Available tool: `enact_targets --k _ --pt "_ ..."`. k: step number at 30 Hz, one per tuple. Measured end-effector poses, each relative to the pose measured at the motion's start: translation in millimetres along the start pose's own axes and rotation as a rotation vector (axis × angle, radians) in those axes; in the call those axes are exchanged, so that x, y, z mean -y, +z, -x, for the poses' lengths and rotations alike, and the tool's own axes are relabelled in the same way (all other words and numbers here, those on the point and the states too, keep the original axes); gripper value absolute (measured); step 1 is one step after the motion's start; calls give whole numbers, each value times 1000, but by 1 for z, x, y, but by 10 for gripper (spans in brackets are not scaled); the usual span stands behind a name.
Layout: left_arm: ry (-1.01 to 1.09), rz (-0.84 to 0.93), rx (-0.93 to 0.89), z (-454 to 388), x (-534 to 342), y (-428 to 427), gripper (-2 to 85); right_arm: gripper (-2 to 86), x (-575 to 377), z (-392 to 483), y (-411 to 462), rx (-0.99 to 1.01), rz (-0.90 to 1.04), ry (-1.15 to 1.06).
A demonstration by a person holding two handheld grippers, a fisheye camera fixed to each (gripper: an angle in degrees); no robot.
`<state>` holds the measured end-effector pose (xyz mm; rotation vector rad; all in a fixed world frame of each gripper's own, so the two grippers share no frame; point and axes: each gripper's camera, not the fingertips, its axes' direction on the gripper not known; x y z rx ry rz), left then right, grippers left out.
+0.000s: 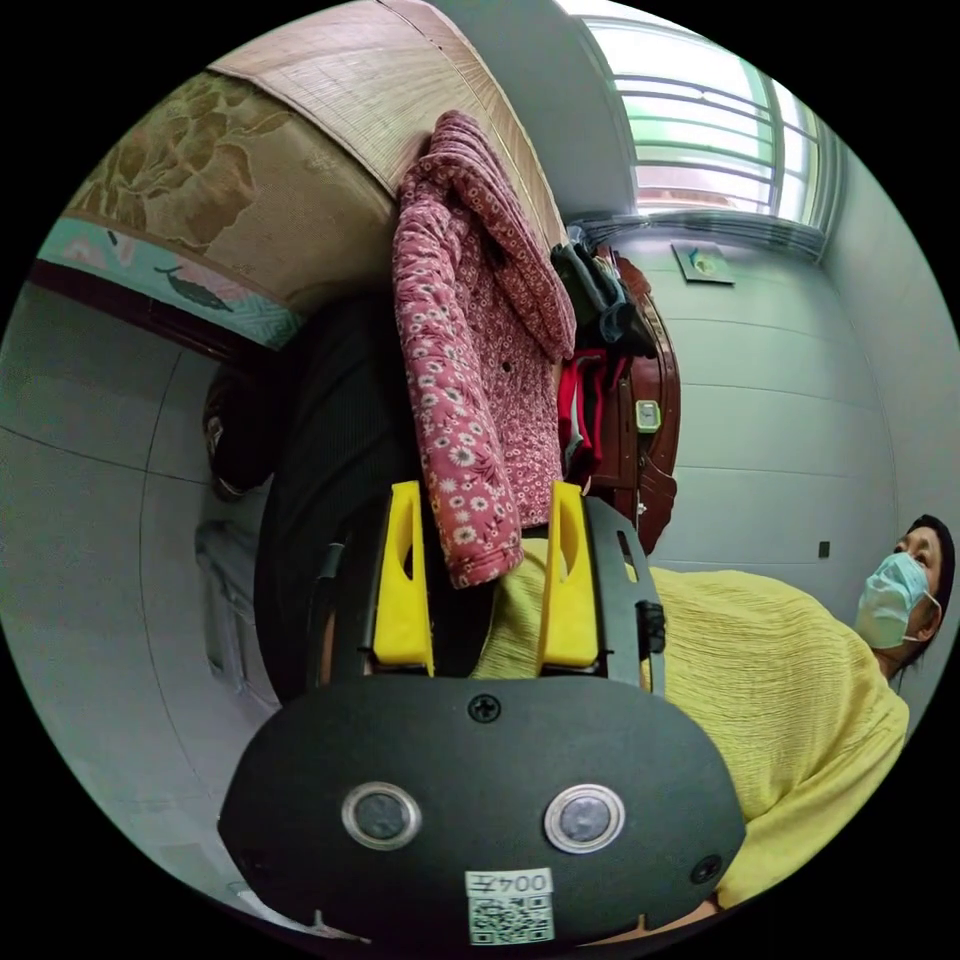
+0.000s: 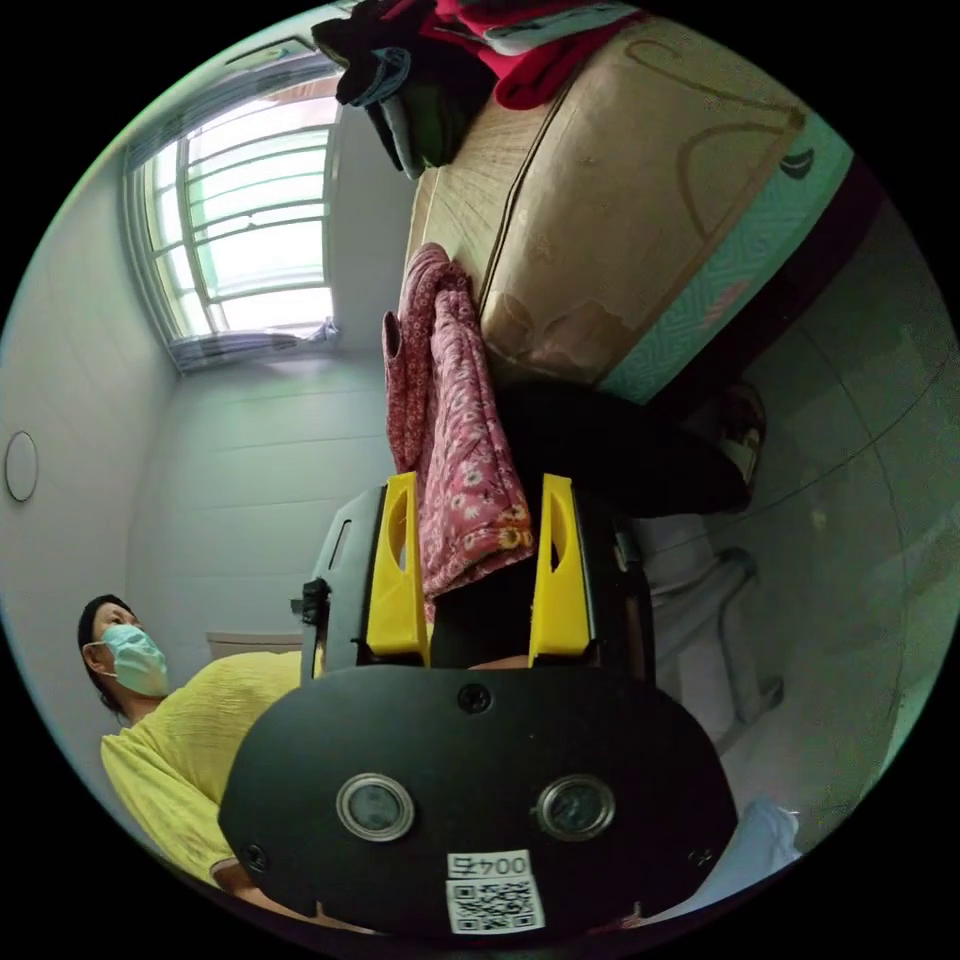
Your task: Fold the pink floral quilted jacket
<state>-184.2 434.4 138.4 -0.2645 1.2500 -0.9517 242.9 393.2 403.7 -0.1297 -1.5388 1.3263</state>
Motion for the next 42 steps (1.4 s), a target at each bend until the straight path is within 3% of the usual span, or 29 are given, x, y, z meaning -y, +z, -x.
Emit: enact_targets --k 4,9,19,22,27,31,35,42 --pt "34 36 79 1 4 3 146 201 9 -9 10 148 85 11" --pt "48 42 132 11 3 6 118 152 10 -4 21 107 193 -29" --pt "21 -3 12 64 -14 4 59 96 -9 -30 2 92 138 -1" --pt "77 -51 -92 70 -16 -1 44 62 -16 -25 -5 186 85 -40" --pt "244 -291 -338 55 1 -35 33 50 -15 40 -9 367 -5 -294" --pt "459 -526 -503 4 31 -98 30 47 -4 141 -14 534 -67 -595" --pt "739 -663 -544 -60 -1 -170 29 46 -37 238 -36 661 -66 -950" --pt "764 -787 -586 -53 -90 -200 27 42 -111 273 -57 618 -63 -1103"
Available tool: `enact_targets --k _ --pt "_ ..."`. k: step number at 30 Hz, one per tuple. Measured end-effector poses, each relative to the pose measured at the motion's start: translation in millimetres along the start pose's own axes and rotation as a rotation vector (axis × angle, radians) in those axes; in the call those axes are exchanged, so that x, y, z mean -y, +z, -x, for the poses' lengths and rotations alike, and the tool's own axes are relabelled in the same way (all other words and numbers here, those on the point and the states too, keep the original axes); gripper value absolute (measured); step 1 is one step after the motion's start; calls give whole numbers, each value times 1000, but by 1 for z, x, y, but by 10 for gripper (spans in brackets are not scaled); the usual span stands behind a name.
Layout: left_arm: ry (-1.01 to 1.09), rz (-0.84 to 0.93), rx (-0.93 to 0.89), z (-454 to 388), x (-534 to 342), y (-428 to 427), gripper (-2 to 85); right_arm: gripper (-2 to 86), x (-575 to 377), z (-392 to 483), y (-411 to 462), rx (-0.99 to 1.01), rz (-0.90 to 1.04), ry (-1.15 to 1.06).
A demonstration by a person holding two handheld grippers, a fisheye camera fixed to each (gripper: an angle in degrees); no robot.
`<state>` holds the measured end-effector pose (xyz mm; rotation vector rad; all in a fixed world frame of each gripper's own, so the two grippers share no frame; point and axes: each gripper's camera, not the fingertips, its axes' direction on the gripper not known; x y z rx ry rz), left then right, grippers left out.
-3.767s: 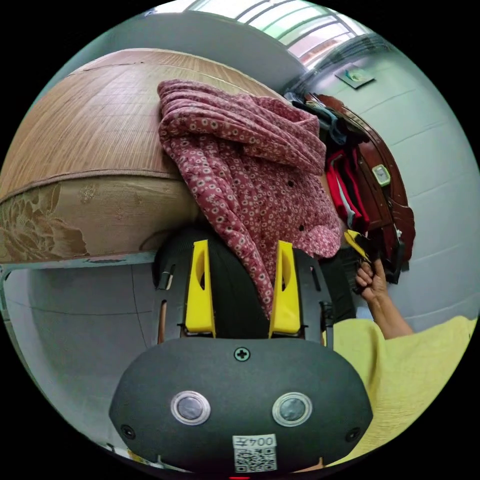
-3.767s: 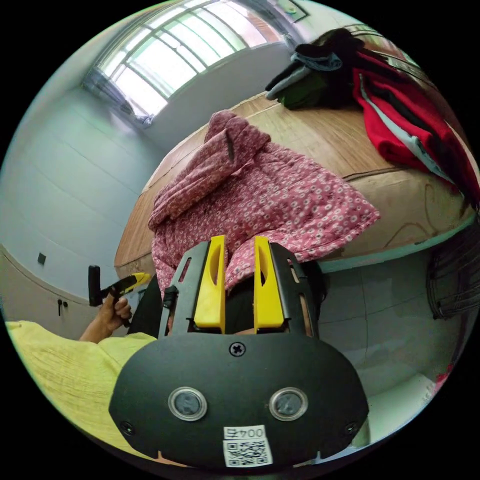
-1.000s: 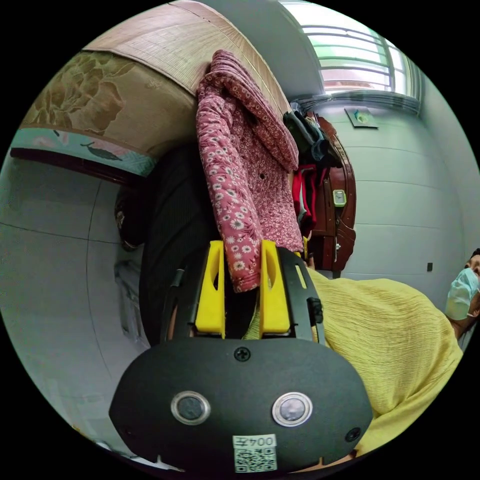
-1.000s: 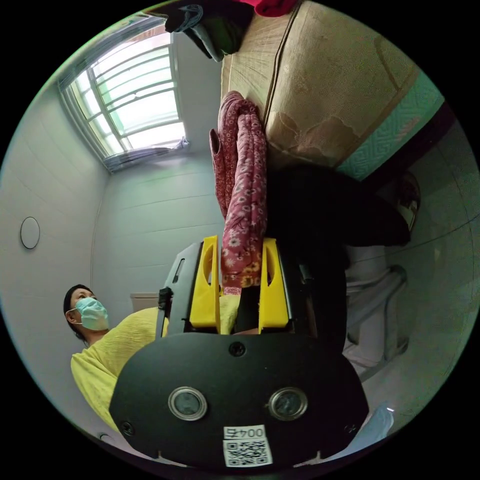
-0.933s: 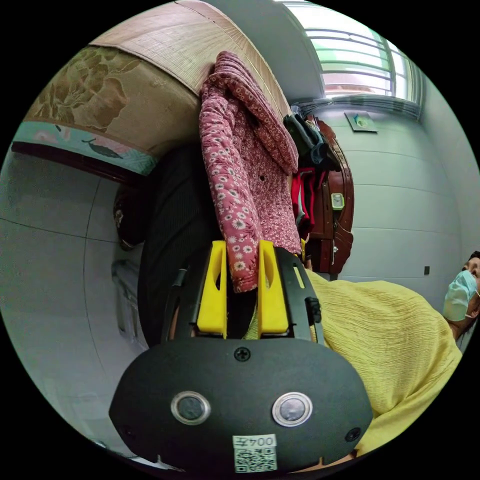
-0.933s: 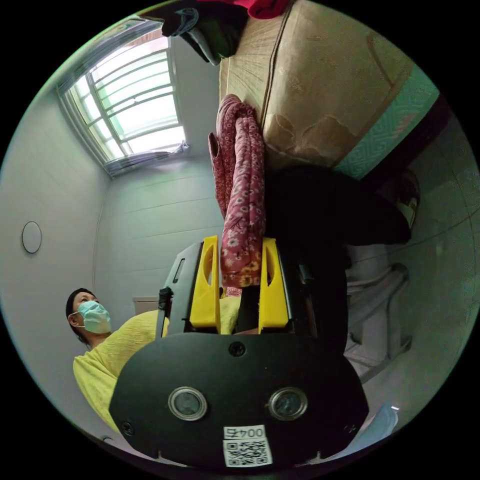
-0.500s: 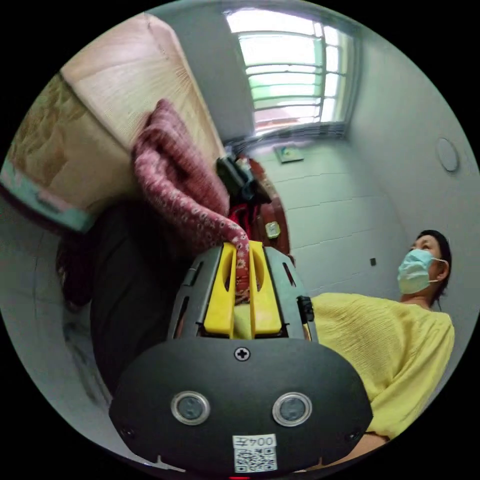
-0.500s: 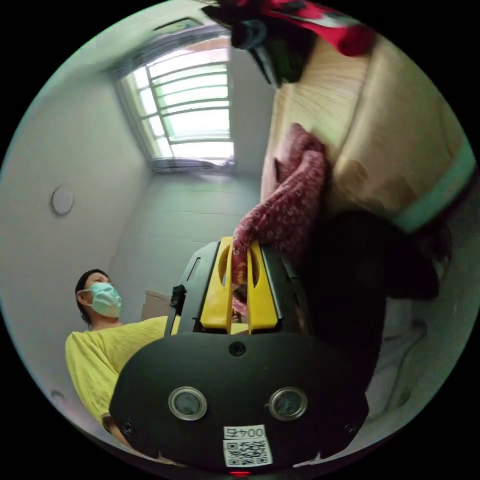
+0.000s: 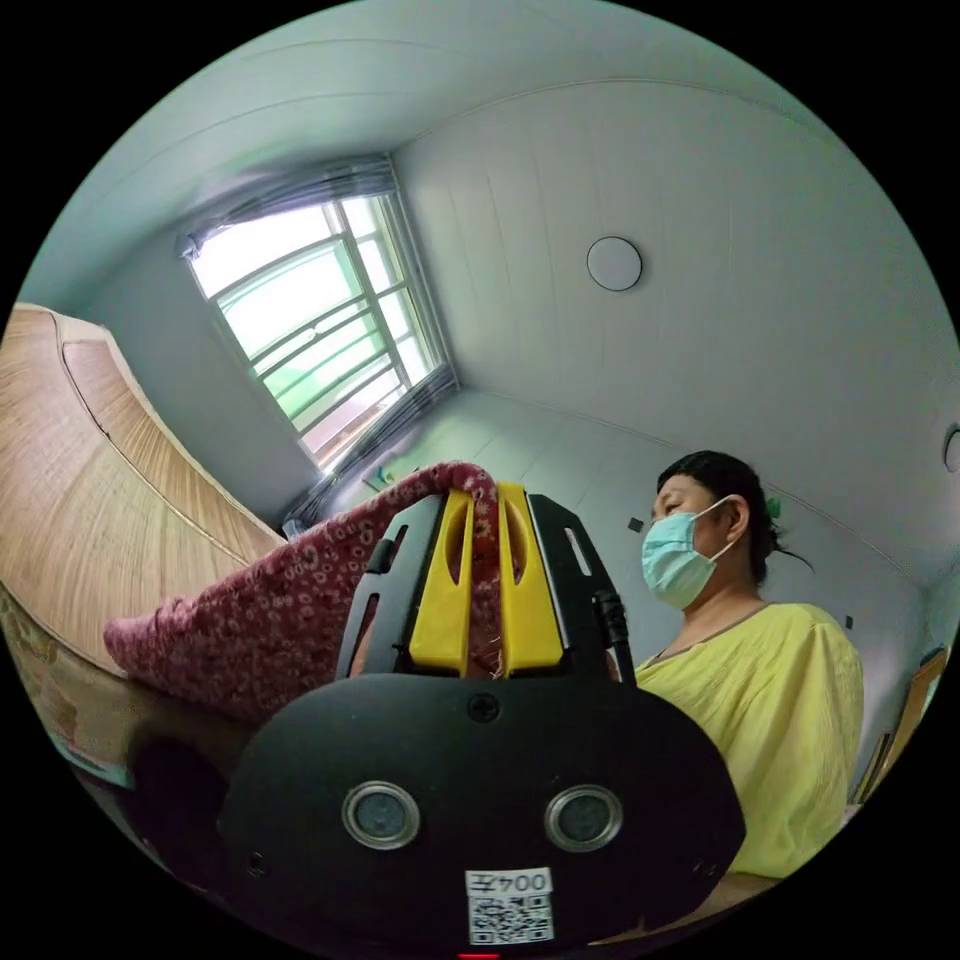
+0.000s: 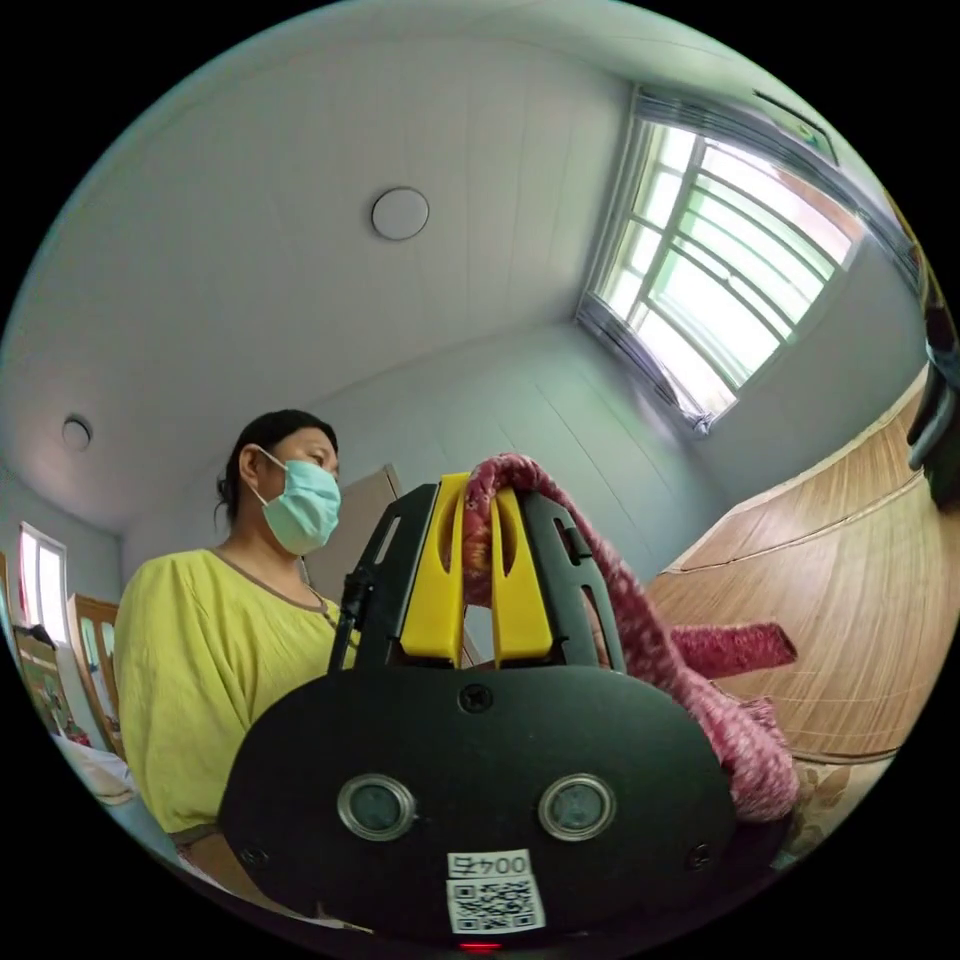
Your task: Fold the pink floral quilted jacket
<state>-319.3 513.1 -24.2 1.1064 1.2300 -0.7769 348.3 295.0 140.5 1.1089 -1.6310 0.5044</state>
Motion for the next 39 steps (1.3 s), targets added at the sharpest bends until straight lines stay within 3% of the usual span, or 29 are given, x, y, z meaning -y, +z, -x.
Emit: enact_targets --k 7,11,15,18,22,25,30,39 --pt "-68 17 12 45 8 11 28 39 10 -8 42 -91 50 71" --pt "-172 87 133 131 61 53 32 39 50 -124 80 -266 0 404" --pt "-305 173 280 242 144 126 33 39 129 -247 138 -420 42 562" --pt "-186 213 350 240 259 221 34 39 252 -255 229 -561 134 392" --pt "271 194 274 113 389 323 37 38 377 -147 319 -628 86 -131" --pt "306 149 295 83 423 328 37 38 406 -129 323 -654 79 -169" --pt "224 302 341 138 387 309 37 40 366 -200 318 -669 307 -32" --pt "-351 506 575 391 141 196 30 42 110 -438 266 -835 608 479"
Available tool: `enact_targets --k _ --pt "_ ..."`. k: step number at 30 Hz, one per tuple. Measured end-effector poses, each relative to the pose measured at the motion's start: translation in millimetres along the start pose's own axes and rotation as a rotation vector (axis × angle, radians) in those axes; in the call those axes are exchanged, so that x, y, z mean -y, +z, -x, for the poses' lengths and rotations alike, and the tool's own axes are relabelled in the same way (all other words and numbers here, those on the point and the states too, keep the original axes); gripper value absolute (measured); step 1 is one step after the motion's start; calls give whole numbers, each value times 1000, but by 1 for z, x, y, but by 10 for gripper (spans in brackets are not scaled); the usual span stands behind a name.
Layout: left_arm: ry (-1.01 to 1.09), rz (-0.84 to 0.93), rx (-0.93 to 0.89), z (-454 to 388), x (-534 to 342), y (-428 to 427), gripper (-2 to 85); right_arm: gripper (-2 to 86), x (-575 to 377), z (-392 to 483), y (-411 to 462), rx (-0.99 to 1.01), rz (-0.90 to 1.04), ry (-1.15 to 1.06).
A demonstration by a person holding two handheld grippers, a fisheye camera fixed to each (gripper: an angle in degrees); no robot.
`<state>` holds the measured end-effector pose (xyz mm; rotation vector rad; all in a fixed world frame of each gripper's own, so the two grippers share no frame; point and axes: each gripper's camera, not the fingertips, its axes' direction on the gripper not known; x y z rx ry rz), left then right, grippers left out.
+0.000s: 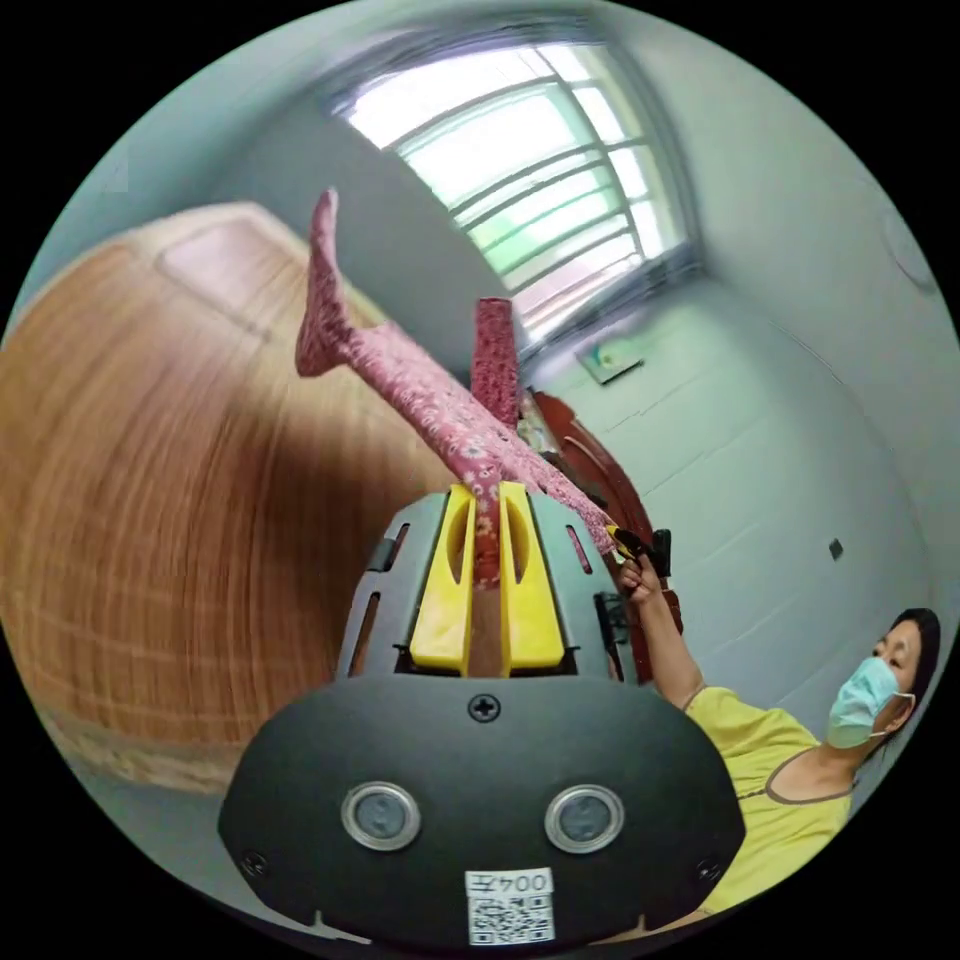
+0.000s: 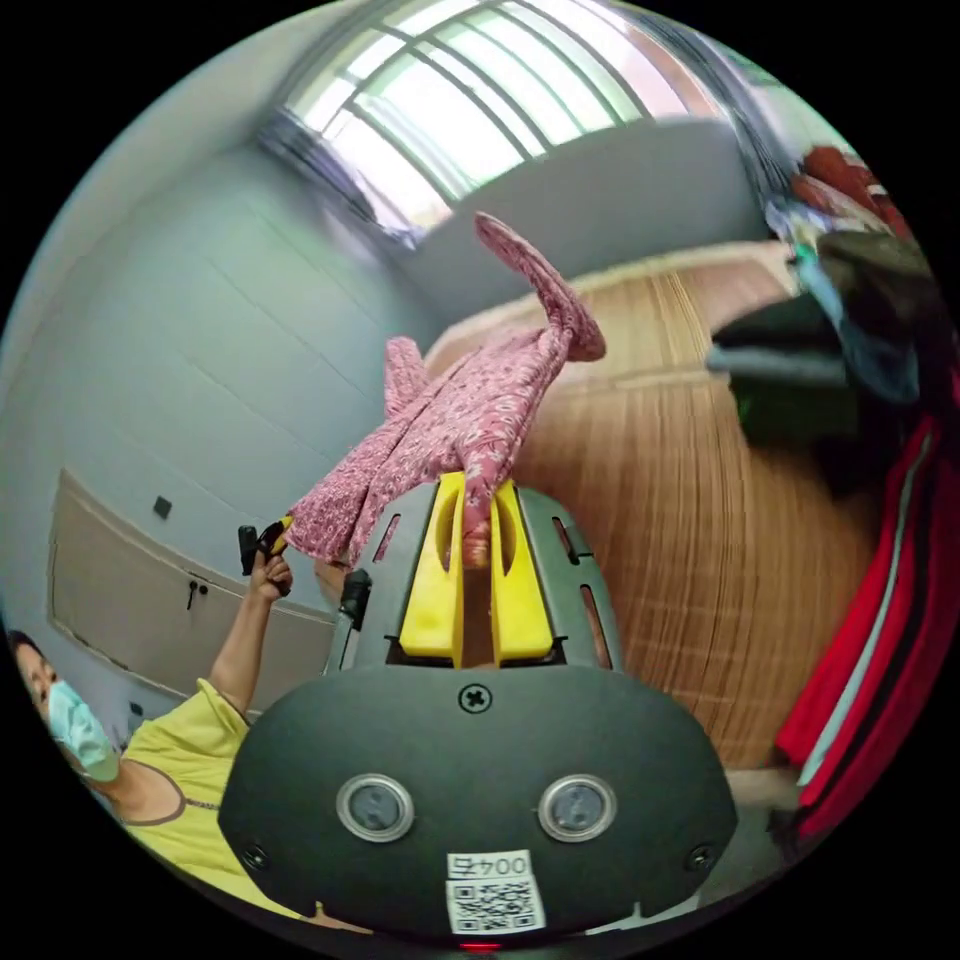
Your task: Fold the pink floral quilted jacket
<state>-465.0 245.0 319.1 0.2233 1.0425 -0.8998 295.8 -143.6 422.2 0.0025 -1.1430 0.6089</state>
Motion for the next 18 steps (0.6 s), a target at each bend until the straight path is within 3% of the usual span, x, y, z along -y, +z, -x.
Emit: enact_targets --k 5,12,18 --pt "-273 125 65 109 -109 47 30 45 -81 -103 109 43 175 257" --pt "-325 82 31 118 -161 33 26 48 -144 -143 111 106 130 380" --pt "-245 132 107 84 -175 13 25 48 -186 -136 90 109 123 364"
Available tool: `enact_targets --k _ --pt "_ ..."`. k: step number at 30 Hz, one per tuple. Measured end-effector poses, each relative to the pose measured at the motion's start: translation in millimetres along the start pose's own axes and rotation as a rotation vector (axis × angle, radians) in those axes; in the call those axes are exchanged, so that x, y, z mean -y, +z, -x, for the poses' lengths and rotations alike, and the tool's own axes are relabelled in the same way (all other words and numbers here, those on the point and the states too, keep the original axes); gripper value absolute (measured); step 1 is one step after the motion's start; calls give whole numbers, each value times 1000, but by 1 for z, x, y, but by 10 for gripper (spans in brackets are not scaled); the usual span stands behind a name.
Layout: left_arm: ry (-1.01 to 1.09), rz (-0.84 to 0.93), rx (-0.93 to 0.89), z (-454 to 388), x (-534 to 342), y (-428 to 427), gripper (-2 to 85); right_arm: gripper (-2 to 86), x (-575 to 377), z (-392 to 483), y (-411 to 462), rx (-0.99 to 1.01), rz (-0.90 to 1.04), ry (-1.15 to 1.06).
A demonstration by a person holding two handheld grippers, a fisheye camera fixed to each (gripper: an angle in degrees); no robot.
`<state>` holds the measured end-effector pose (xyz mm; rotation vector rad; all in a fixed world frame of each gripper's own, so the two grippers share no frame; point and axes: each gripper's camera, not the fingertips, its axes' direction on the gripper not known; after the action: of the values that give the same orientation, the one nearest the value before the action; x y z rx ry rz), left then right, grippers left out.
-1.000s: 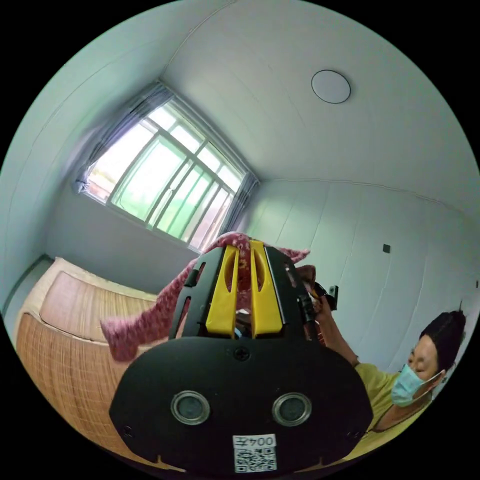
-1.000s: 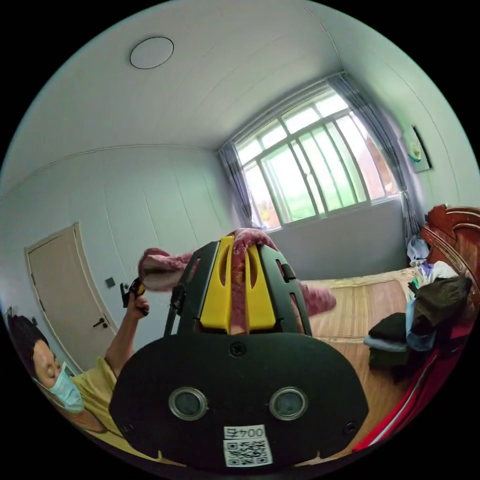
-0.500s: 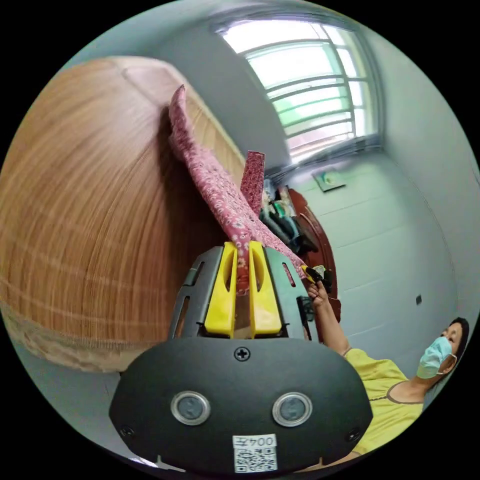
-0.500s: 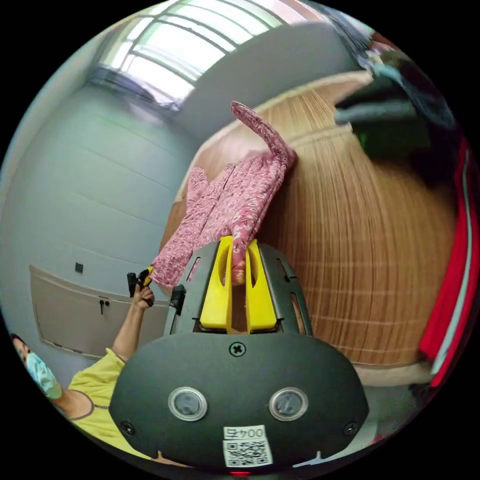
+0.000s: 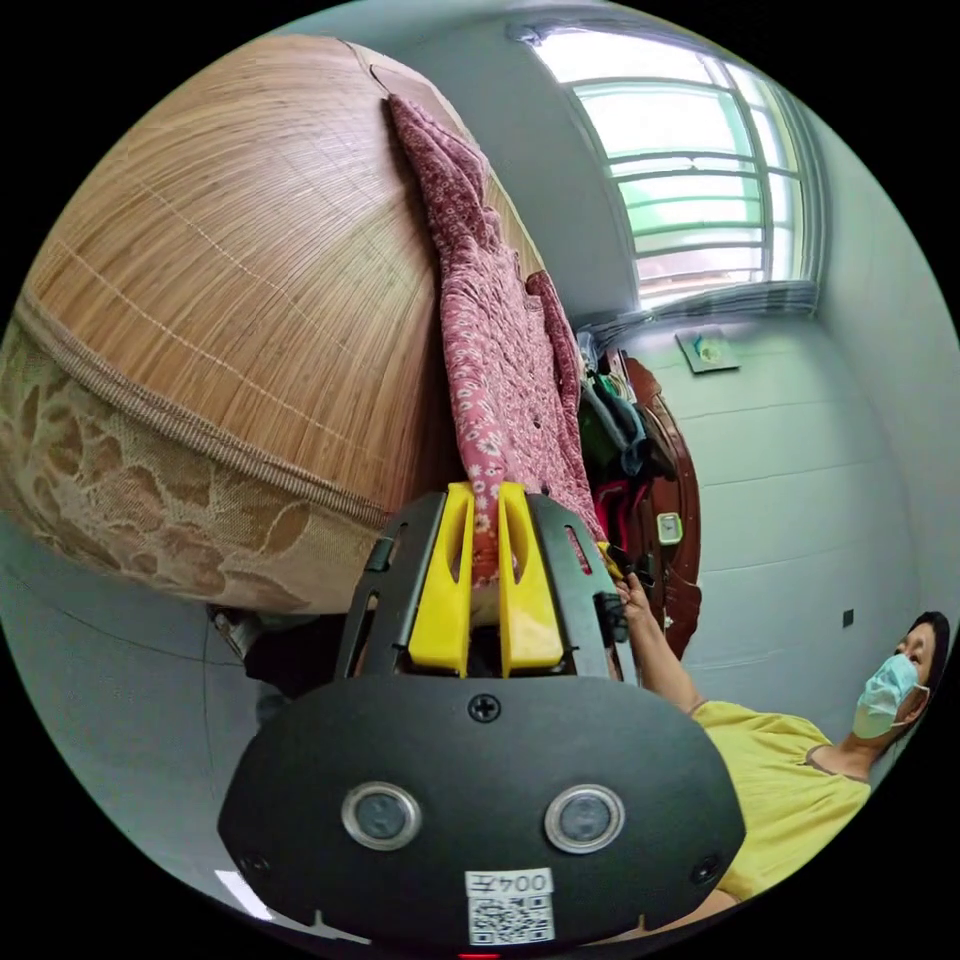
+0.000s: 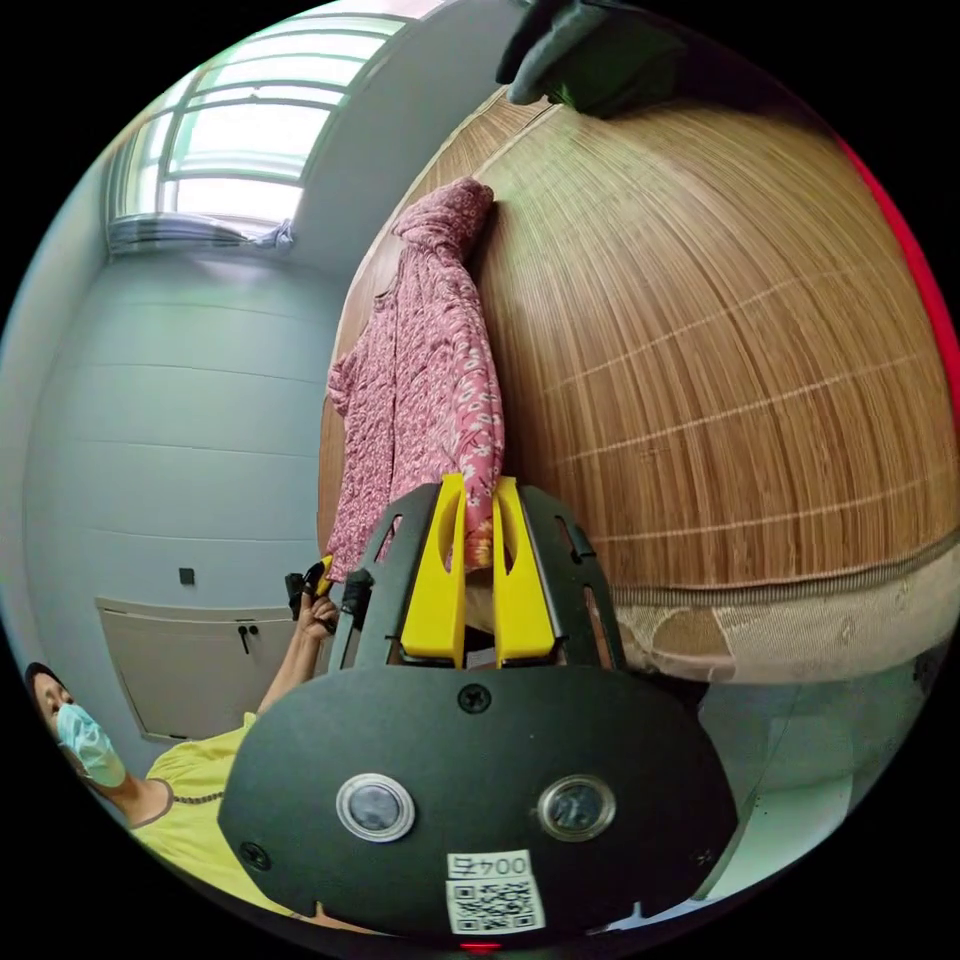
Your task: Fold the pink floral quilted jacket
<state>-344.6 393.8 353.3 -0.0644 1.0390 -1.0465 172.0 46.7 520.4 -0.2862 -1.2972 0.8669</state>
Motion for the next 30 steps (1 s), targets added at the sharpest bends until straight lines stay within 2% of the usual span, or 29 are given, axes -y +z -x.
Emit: enact_targets --k 14,25,30 --pt "41 49 69 -15 -96 -43 25 47 -123 -28 -38 26 -60 28" --pt "80 63 56 -37 -110 -76 25 48 -155 -33 -64 112 -93 80" --pt "89 73 24 -39 -112 -81 25 49 -157 -14 -77 85 -98 71"
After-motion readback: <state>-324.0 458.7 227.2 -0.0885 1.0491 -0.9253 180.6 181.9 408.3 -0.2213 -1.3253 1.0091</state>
